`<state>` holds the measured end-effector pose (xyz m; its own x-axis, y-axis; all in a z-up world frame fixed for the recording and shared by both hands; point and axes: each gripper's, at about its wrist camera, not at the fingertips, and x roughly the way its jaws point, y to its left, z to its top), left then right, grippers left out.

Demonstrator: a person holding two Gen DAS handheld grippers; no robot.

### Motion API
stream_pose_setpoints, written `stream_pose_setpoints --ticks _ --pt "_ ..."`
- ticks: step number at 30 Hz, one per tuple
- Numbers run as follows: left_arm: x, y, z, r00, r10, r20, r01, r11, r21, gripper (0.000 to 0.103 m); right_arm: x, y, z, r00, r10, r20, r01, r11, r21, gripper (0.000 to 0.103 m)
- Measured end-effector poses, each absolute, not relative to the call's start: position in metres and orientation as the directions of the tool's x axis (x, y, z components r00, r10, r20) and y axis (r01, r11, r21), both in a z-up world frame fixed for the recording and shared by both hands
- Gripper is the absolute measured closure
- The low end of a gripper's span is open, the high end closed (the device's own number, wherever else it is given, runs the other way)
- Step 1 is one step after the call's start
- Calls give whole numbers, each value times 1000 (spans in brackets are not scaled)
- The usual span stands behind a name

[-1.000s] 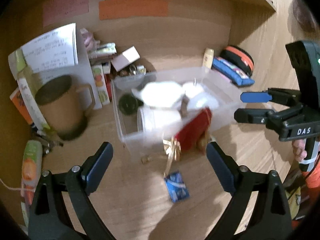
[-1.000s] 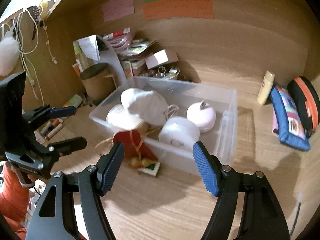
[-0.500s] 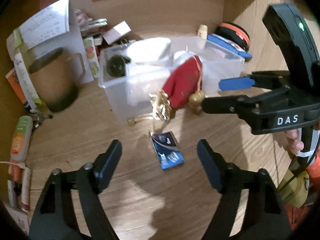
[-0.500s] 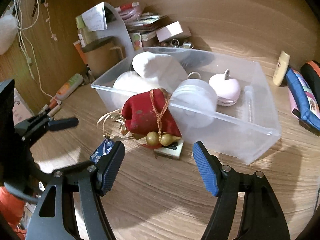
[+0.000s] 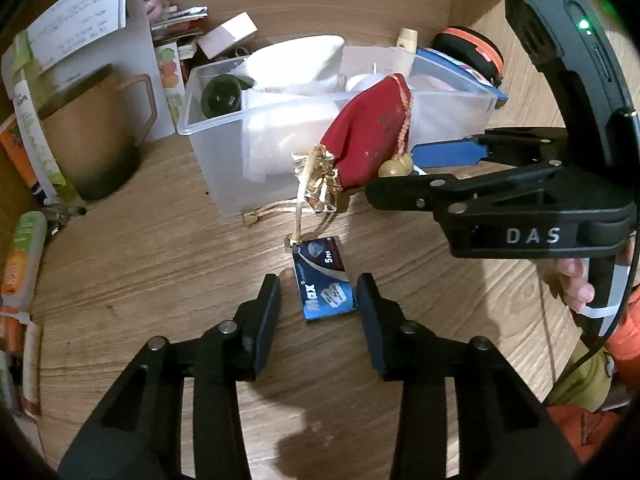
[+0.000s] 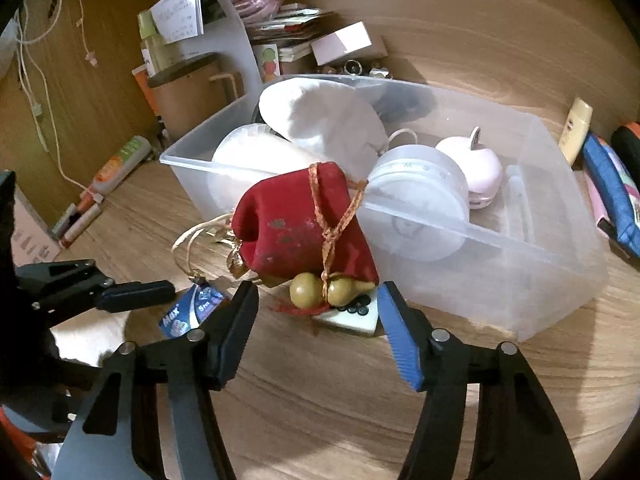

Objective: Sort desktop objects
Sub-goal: 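Grasp the small blue card package with the left tool while the right grasps the gold gourd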

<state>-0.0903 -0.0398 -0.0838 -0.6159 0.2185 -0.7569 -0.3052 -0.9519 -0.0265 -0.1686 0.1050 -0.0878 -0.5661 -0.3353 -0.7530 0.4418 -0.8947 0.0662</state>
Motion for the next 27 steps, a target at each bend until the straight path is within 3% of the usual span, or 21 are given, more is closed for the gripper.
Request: stream_pose_setpoints --ticks 3,8,27 --pt "-90 -41 -84 -622 212 -754 -303 -953 -19 74 -168 102 -89 -583 -312 -750 437 -899 34 47" --pt "-92 -38 -84 -619 222 -754 -298 -954 -36 77 -165 98 -91 -608 -284 -741 442 -897 -19 63" --pt "-71 -56 -62 -676 255 -691 -234 -964 -127 77 -141 137 -68 -632 -374 -678 426 -899 99 63"
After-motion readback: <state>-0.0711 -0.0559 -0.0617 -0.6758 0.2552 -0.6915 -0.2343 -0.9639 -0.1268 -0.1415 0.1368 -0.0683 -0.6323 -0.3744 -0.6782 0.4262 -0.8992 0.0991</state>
